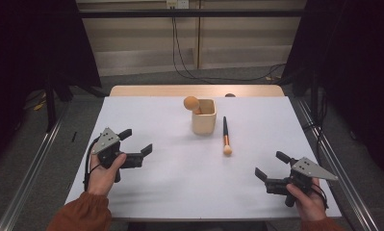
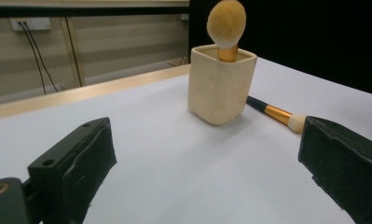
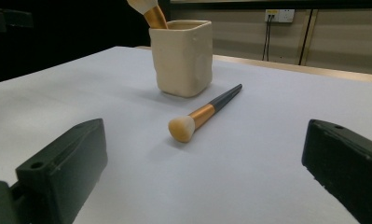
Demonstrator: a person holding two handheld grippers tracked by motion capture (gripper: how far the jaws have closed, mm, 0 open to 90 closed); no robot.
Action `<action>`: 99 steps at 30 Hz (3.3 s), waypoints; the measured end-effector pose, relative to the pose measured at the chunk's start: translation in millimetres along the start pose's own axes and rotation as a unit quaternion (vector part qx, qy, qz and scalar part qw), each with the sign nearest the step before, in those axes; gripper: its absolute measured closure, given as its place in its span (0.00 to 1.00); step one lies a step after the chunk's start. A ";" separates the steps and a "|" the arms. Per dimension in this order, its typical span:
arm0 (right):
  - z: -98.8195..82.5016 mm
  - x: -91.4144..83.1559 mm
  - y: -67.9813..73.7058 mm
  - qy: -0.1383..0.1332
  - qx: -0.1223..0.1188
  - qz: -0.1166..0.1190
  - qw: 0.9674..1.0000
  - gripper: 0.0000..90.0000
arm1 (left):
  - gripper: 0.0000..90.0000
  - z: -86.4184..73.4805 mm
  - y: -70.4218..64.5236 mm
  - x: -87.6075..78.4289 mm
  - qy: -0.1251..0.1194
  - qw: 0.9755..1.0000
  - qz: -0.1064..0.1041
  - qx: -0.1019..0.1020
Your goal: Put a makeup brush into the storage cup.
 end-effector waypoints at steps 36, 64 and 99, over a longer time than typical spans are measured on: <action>-0.4 -3.2 -0.4 0.001 0.006 -0.008 1.000 0.00 | 0.03 -35.5 -10.6 -60.4 -0.015 0.999 0.029 0.010; 30.7 43.7 0.6 0.011 0.005 -0.009 1.000 0.00 | 0.02 -37.6 -12.7 -58.0 0.000 0.999 0.030 -0.011; 53.4 137.0 -13.8 0.136 -0.025 -0.010 0.990 0.00 | 0.03 -38.6 -13.2 -59.0 0.005 1.000 0.024 0.011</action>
Point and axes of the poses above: each handheld gripper's, and its own axes: x roughly forward along the jaws, z roughly out of its top, y roughly to its left, the point moved 10 cm from there along x, roughly forward along the jaws, and after that the axes turned 1 degree about y, right-handed, at the moved point
